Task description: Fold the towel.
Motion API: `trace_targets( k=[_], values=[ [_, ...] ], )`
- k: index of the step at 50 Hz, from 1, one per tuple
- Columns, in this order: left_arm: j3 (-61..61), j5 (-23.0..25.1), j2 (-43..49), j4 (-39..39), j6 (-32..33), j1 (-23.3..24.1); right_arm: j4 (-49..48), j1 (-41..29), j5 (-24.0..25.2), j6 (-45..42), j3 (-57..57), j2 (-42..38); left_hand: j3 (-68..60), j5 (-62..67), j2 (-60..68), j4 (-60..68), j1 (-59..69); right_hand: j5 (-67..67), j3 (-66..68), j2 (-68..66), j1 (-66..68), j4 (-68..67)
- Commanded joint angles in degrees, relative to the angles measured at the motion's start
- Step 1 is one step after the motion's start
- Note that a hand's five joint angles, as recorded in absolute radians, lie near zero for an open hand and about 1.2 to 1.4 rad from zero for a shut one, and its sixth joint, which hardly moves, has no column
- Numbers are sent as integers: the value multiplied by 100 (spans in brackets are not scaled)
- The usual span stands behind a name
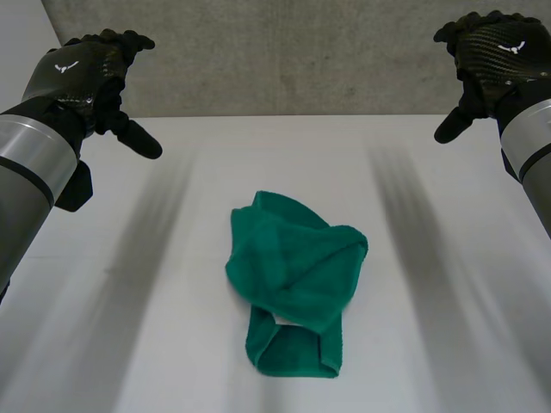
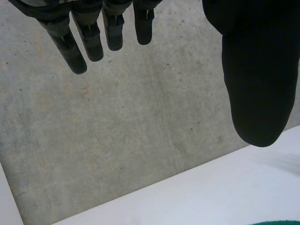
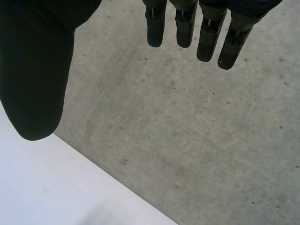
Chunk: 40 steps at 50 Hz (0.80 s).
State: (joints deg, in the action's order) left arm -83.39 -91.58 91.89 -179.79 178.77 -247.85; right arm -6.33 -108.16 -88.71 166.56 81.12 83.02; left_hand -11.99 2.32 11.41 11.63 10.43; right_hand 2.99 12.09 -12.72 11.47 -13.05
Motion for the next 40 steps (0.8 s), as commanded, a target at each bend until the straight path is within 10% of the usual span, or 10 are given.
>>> trace_targets(
  k=[1, 16, 27, 40],
  values=[
    [-11, 0, 31, 14, 0, 9, 0, -38, 231, -18, 0, -23, 199, -232, -141, -163, -43, -299, -209, 272, -147, 305],
    [-37, 44, 452, 154, 26, 211, 281, -47, 495, -1054, -26, -216, 10, -43, 48, 26, 146, -299, -209, 272, -147, 305],
    [-266, -158, 1208, 673, 993, 2222, 870, 32, 320, -2268, 17, -233, -159, 126, 217, 195, 315, -299, -209, 272, -147, 305],
    [-170, -1652, 2763, 226, 1063, 3753, 809, 454, 398, -2154, 1238, -207, -175, 142, 233, 212, 331, -299, -209, 272, -147, 305]
  ],
)
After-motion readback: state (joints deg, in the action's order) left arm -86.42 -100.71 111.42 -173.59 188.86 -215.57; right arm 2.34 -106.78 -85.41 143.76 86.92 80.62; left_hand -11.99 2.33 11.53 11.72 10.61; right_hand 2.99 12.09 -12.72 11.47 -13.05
